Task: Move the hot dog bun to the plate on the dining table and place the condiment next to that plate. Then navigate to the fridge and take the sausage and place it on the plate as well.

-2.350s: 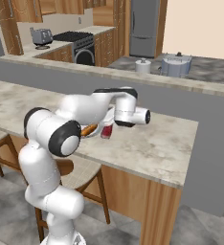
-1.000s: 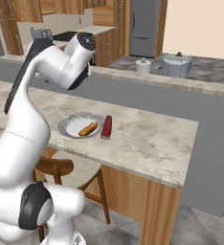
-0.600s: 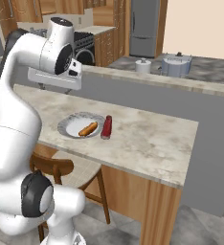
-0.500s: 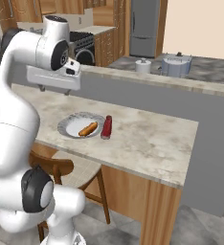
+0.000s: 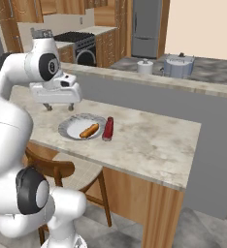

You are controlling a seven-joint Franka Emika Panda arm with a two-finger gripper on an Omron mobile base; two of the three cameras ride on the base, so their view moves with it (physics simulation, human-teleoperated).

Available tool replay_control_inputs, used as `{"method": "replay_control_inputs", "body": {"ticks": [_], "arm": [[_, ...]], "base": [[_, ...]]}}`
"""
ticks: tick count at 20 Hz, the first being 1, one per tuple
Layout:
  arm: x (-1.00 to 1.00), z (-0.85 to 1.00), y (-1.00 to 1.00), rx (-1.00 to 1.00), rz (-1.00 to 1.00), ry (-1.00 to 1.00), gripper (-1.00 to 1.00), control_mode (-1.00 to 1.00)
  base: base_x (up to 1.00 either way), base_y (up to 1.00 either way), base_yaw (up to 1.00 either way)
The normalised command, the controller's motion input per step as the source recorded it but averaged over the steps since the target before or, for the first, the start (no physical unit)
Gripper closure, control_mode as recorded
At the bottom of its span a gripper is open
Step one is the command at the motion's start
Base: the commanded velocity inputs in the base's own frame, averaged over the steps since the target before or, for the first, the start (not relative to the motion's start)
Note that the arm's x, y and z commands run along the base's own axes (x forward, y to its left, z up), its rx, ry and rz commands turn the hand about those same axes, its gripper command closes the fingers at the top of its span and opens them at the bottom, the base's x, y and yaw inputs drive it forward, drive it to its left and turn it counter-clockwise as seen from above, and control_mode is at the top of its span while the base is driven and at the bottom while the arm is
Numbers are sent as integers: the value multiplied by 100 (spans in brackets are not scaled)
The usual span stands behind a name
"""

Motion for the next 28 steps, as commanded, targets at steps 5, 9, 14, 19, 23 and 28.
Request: {"method": "replay_control_inputs", "body": {"ticks": [5, 9, 14, 19, 23, 28], "arm": [[0, 0, 0, 0, 0, 0, -100, 100], [0, 0, 0, 0, 0, 0, -100, 100], [0, 0, 0, 0, 0, 0, -100, 100], [0, 0, 0, 0, 0, 0, -100, 100], [0, 0, 0, 0, 0, 0, -100, 100], [0, 0, 0, 0, 0, 0, -100, 100]], "base": [[-45, -36, -11], [-46, -91, -15], [-9, -100, -16], [4, -100, -17], [18, -100, -16], [39, -100, -14]]}}
